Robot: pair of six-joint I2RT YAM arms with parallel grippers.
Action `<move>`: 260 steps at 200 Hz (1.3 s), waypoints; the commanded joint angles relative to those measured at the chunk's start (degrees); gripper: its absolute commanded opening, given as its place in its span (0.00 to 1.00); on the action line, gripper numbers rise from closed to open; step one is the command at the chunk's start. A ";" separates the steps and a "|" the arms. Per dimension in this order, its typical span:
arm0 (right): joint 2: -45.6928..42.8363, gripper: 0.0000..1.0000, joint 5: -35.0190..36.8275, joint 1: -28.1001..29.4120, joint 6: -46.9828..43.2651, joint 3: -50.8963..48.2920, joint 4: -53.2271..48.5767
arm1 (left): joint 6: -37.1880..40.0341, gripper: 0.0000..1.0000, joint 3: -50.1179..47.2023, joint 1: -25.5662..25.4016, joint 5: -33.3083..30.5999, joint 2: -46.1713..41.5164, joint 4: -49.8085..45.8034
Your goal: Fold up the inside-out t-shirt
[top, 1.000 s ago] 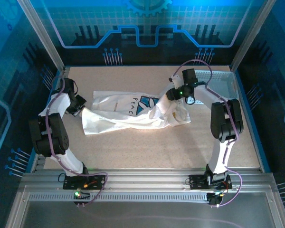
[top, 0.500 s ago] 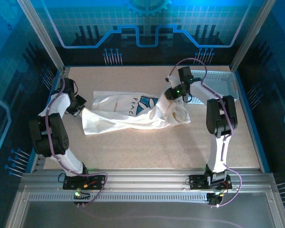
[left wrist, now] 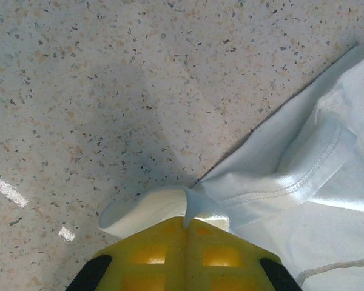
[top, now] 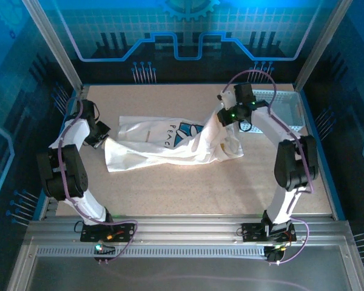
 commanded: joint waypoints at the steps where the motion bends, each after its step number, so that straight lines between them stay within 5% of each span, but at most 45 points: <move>1: -6.81 0.00 1.04 -0.75 3.31 -2.86 0.96 | 0.12 0.00 1.78 0.83 1.62 -2.92 -1.87; 67: -20.27 0.00 2.09 -1.61 16.97 -7.93 -9.84 | -0.12 0.00 1.82 0.84 3.40 -7.67 -1.78; 124: -23.03 0.04 3.34 -0.50 26.16 -22.88 -14.62 | 0.32 0.00 -0.91 0.79 3.45 -9.01 -1.26; 260: -23.03 0.24 -0.02 -1.32 32.95 -39.72 -3.62 | 0.69 0.00 -0.65 0.79 2.92 -8.57 -1.45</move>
